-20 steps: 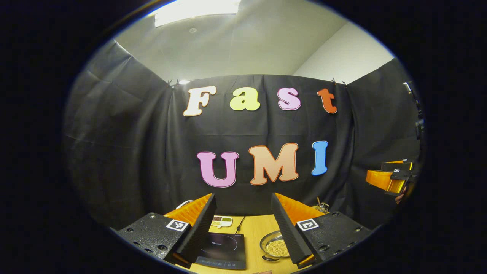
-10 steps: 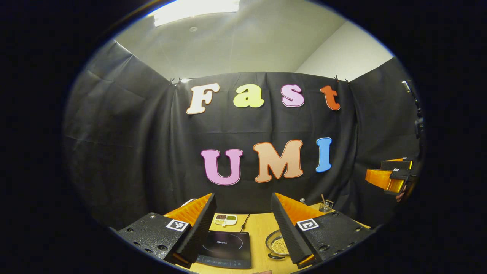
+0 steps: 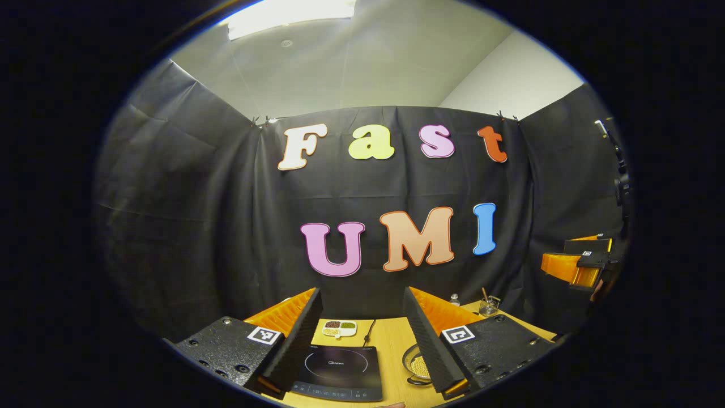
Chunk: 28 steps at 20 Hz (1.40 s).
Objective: First push the handle of the pot to place it horizontally, then grasp the pot with both hands and set it on the induction cooktop.
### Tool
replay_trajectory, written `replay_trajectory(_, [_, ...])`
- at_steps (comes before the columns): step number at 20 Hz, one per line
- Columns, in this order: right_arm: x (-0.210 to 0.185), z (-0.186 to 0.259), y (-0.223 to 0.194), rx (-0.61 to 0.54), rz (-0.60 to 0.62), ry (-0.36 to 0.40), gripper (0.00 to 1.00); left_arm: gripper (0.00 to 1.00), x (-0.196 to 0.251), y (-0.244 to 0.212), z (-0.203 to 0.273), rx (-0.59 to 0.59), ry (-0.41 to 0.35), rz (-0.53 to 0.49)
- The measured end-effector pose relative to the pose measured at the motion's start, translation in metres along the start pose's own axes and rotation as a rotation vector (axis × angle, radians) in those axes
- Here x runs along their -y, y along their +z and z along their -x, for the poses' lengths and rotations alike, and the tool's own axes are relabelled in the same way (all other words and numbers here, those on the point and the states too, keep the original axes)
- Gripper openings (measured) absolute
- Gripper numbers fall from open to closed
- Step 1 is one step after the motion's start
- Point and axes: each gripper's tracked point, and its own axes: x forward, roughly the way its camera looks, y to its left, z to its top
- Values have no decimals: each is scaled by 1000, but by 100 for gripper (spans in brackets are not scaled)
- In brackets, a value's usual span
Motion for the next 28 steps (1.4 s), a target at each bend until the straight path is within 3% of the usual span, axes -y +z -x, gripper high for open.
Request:
replay_trajectory(1, [-7, -3, -5, -18, 4, 14, 95, 88, -3, -1, -1, -1, -1, -2])
replay_trajectory(2, [-12, -5, -11, -35, 11, 24, 85, 86, -7, -2, -2, -2, -1, -3])
replay_trajectory(6, [-7, -10, -21, -55, 75, -70, 28, 88, -18, -7, -5, -6, -11, 10])
replay_trajectory(11, [-32, -9, -40, -133, 85, -13, 0, 86, -19, -18, -8, -17, -54, 11])
replay_trajectory(12, [-34, -9, -51, -159, 76, -4, 5, 86, -17, -20, -8, -22, -64, 12])
replay_trajectory(16, [-39, -22, -69, -207, -33, 32, 2, 86, -23, -22, -19, -23, -49, -7])
replay_trajectory(22, [-30, -49, -103, -280, -57, 80, 2, 88, -16, -37, -41, -71, 15, 11])
replay_trajectory(28, [-39, -57, -165, -384, -42, 181, 3, 88, -11, -58, -46, -135, 73, -7])
